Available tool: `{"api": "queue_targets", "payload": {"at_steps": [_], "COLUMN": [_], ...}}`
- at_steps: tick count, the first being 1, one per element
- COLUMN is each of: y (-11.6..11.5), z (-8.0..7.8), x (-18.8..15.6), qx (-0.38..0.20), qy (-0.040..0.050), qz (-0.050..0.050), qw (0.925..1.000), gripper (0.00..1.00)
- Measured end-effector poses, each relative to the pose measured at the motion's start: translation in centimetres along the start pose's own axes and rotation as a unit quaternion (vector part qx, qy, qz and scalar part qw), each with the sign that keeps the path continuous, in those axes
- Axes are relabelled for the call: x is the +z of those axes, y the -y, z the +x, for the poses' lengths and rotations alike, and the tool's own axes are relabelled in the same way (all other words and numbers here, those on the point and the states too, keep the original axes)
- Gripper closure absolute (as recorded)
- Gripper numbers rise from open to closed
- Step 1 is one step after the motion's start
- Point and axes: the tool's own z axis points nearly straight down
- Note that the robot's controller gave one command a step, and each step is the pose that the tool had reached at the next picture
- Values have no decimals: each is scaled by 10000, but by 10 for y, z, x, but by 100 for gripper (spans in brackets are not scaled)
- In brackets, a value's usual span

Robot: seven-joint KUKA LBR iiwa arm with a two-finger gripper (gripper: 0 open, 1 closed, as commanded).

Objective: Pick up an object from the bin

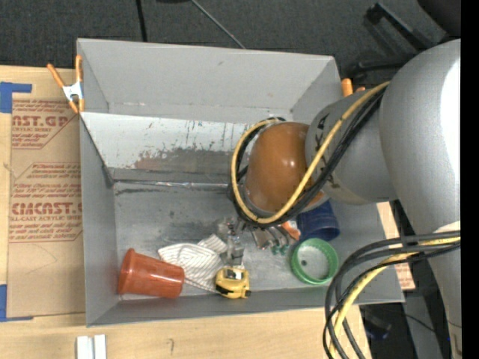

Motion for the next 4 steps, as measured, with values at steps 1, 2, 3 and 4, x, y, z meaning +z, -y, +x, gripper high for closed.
{"api": "queue_targets", "payload": {"at_steps": [1,2,3,4], "y": [0,-4,-5,28], "z": [0,9,8,-3], "x": [0,-52,-72,-153], "qx": [1,-52,-58,-323], "qy": [0,-52,-28,-4], "qz": [-1,-3,2,0], "qw": [10000,10000,10000,9995], "gripper": [100,100,100,100]}}
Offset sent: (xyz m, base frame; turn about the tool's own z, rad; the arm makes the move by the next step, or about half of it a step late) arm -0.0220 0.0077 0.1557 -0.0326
